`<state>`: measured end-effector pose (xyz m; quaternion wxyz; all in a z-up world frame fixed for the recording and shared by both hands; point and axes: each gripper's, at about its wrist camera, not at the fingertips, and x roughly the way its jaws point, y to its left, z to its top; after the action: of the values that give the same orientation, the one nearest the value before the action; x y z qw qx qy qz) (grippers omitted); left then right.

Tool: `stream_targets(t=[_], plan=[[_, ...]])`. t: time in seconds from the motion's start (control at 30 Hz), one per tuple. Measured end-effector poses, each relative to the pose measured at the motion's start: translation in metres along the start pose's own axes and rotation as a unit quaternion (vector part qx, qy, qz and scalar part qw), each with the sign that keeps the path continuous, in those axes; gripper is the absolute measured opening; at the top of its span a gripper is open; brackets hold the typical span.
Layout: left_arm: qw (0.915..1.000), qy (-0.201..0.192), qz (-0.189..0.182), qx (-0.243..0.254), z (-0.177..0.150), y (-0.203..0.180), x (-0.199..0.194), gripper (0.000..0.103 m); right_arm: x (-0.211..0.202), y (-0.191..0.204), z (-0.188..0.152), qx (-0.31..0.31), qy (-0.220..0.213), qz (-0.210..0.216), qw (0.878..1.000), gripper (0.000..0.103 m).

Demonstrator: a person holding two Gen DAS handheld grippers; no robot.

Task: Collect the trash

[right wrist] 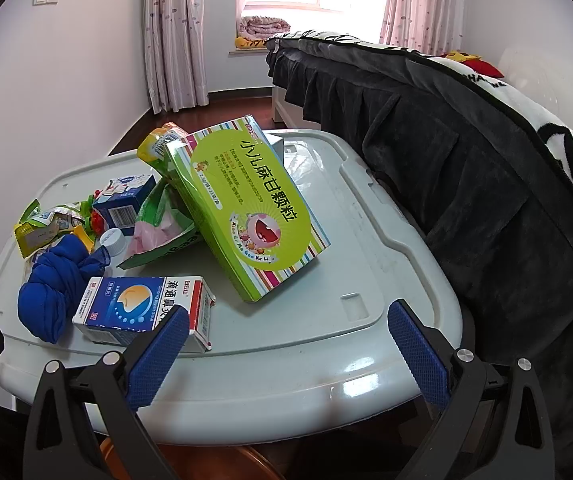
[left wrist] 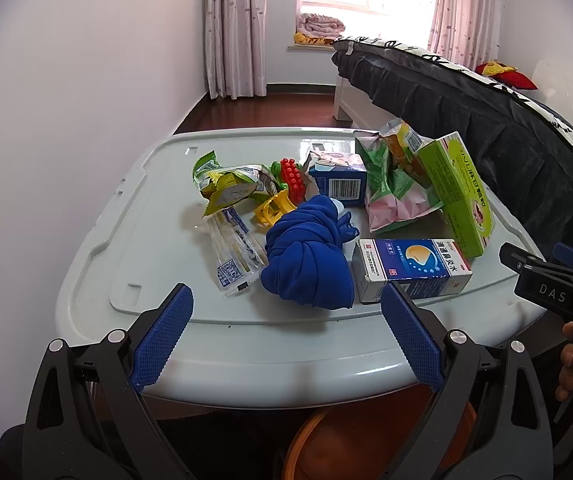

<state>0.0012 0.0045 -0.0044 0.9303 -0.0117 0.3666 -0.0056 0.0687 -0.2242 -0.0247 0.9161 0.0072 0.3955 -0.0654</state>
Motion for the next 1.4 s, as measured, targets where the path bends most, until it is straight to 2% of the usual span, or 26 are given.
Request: stream_targets(t=[0.97, 1.17, 1.4], plan=[[1.0000, 0.001, 0.001, -0.003, 0.000, 0.002, -0.001, 0.092, -0.002, 0.008, 0.002, -0.017, -0.007, -0.007, 1.000, 0.098], [1.0000, 0.000, 0.001, -0.001, 0.000, 0.001, 0.000, 0.092, 0.000, 0.017, 0.013, -0.044, -0.018, -0.019, 0.999, 0.098], [0.9999, -0.001, -0.008, -0.008, 0.000, 0.001, -0.001, 0.092, 0.018, 0.035, 0.030, -0.117, -0.033, -0.032, 0.992, 0.098]])
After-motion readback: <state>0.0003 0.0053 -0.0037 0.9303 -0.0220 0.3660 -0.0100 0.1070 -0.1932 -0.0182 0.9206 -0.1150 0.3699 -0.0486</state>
